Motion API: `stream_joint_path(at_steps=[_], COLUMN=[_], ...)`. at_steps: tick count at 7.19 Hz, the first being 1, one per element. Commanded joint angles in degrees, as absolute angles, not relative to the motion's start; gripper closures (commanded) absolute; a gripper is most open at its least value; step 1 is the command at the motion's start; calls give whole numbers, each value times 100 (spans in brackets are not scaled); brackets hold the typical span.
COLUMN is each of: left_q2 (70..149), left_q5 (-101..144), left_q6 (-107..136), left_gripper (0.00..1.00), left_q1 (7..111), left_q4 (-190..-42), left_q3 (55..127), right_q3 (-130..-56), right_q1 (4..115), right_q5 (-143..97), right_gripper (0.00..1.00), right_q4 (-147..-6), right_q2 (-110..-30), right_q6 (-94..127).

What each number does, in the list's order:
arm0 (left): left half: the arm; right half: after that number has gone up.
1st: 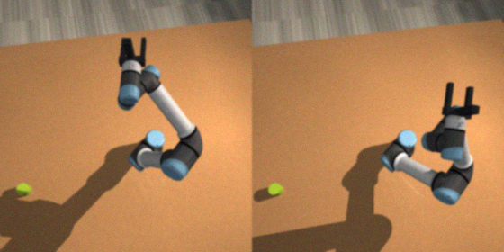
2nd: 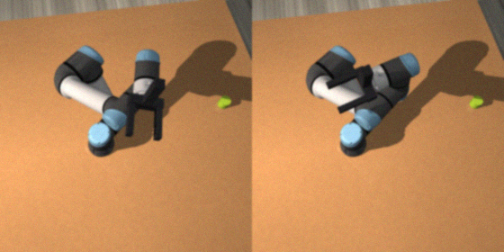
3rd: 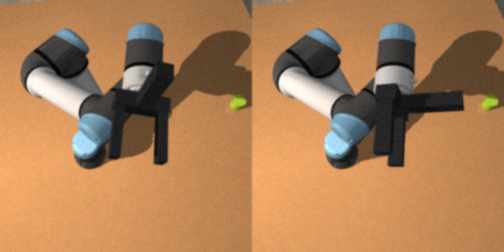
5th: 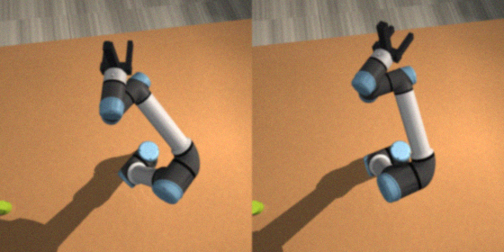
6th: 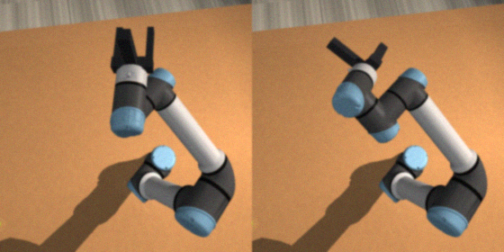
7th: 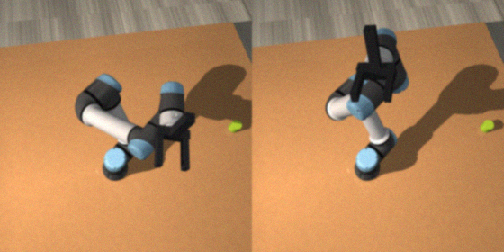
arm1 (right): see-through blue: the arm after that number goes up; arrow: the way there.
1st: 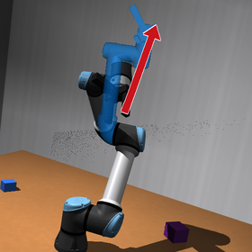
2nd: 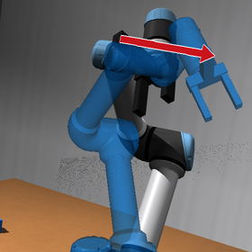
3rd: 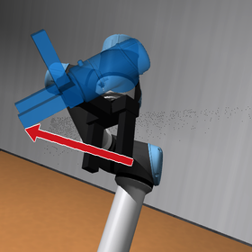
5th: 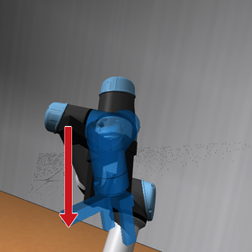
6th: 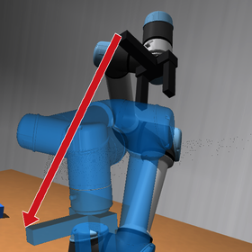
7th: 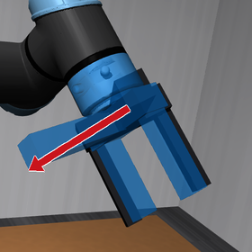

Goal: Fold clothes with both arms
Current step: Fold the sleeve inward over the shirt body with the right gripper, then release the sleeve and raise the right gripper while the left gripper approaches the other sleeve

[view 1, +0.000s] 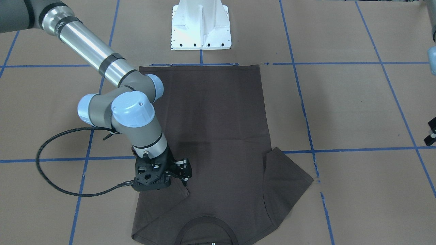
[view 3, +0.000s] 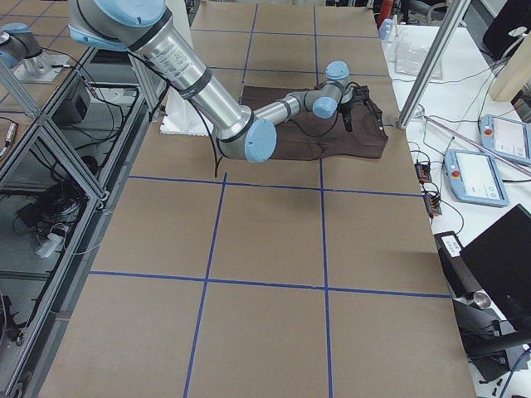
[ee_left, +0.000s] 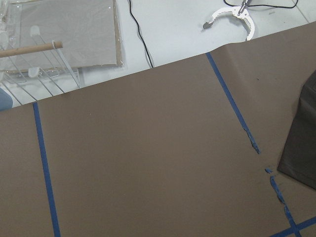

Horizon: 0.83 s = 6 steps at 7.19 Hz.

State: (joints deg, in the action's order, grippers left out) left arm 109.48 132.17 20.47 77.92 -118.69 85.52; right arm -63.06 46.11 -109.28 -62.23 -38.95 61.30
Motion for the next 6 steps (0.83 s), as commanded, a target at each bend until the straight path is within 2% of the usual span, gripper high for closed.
stream_joint_path(at_steps=[1, 2, 4, 6], left_q2=[10978, 10995, 11100, 11451], left_q5=[12257, 11617, 10369, 9810], left_q6=[4129, 4853, 5954, 6407], left_gripper=[0, 0, 0, 0], left_q1=[6668, 6123, 5243, 4993], left_q4=[-13010, -13286, -13752, -14569], left_q3=[8535, 8525, 8377, 7431], right_q3=[-7648, -8221, -8909, -8965], right_q1=[5008, 5236, 5536, 5739], right_q5=[-11801, -12143, -12410, -12961], right_gripper=[0, 0, 0, 0], right_q4=[-7486, -7593, -7725, -8181], right_q2=[-4696, -5250, -6025, -6143], right_q6=[6082, 6073, 5707, 4444])
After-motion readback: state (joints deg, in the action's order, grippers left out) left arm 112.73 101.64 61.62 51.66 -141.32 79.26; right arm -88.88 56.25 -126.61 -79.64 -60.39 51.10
